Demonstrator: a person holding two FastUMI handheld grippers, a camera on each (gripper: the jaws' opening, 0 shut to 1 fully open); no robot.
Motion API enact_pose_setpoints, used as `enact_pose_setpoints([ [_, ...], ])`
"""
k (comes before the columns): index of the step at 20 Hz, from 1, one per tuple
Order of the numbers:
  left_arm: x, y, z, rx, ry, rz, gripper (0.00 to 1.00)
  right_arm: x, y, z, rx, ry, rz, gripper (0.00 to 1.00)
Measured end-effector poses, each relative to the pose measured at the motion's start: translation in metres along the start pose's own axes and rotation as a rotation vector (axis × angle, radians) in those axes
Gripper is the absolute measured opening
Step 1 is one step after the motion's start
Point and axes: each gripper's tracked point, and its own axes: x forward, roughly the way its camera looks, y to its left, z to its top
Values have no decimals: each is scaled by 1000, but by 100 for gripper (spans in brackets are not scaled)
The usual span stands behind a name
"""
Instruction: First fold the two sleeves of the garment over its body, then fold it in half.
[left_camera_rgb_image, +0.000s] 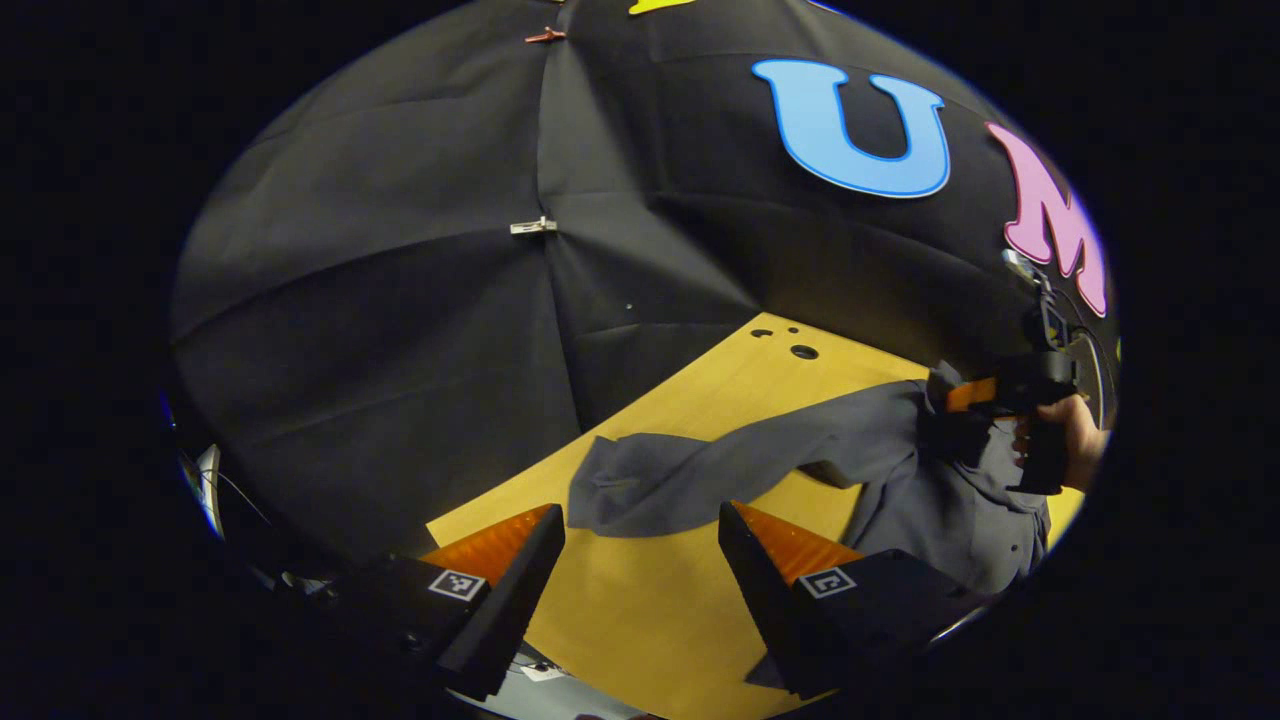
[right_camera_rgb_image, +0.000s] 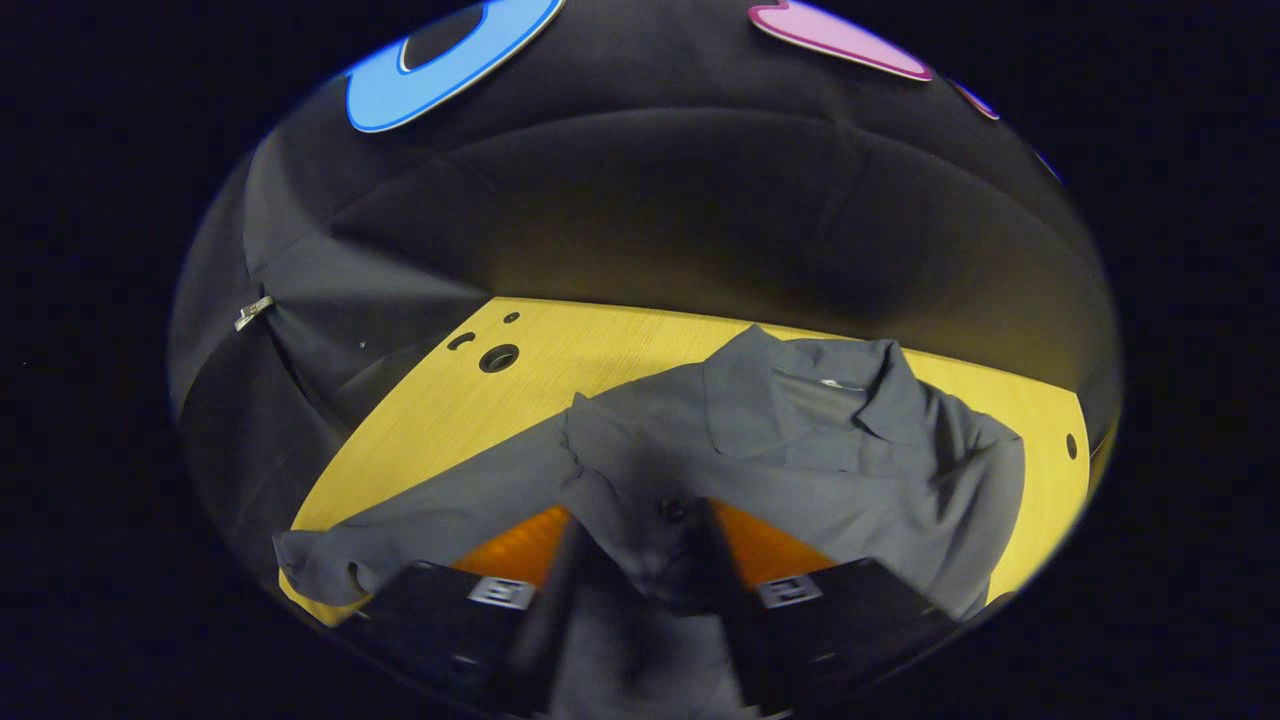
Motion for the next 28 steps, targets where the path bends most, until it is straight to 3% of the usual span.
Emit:
enact_pose_setpoints([
  [2, 10, 16, 4, -46, 8, 16, 98, -18, -16, 6, -14, -26, -28, 99],
  [5, 27, 26, 4, -97, 25, 25, 96, -58, -40, 15, -7, -74, -66, 99],
  [9, 55, 37, 2, -72, 58, 34, 96, -126, -70, 7, 24, -115, -85, 99],
  [13, 86, 27, -5, -80, 101, -3, 96, -192, -120, -19, -22, -128, -153, 99],
  [19, 129, 8, -25, -56, 184, -11, 96, -272, -176, -66, 20, -97, -269, 99],
  [24, 144, 7, -36, -15, 236, -2, 96, -321, -198, -82, 82, -137, -363, 99],
  [25, 148, 6, -40, -13, 253, -4, 92, -329, -199, -87, 90, -142, -372, 99],
  [28, 150, 3, -44, 10, 266, -12, 98, -343, -200, -105, 120, -127, -380, 99],
])
